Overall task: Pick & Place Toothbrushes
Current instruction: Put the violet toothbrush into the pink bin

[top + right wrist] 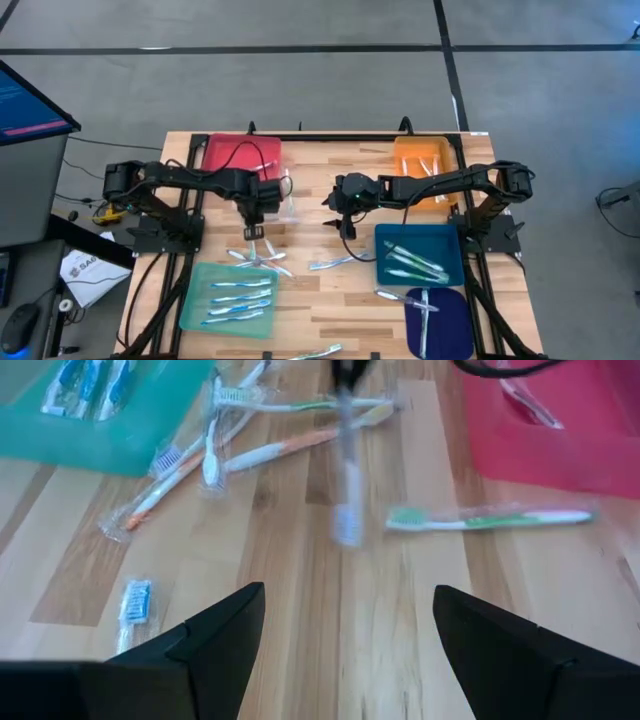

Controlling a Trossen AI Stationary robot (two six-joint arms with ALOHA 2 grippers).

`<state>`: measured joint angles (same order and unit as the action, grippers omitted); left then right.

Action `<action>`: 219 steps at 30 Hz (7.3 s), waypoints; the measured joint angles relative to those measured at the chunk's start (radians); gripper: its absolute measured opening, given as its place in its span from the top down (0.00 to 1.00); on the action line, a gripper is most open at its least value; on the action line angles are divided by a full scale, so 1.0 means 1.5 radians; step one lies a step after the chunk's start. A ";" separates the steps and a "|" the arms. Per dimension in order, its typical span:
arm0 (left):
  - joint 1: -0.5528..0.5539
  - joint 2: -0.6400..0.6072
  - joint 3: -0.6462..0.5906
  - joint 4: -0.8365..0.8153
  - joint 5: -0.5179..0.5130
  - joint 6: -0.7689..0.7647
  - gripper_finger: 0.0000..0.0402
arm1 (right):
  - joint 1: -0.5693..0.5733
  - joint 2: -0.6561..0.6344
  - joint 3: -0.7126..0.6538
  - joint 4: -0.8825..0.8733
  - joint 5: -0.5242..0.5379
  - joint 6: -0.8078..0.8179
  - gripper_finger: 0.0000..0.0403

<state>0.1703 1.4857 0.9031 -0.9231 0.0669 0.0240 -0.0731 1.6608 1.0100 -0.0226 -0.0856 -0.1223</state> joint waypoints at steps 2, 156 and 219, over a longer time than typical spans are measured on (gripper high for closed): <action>-0.006 0.000 0.000 -0.013 0.048 0.001 0.96 | 0.000 0.000 0.000 -0.002 0.000 0.000 0.29; -0.211 -0.395 -0.195 0.796 0.120 -0.126 0.37 | 0.508 -0.083 0.140 -0.393 -0.001 0.829 0.29; -0.353 -0.299 -0.196 0.988 0.111 -0.208 0.37 | 0.729 0.063 0.020 -0.529 0.319 1.090 0.29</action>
<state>-0.3595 1.0367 0.6086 0.5587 0.2329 -0.2886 1.0202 1.7557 1.0399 -0.8165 0.3931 1.5123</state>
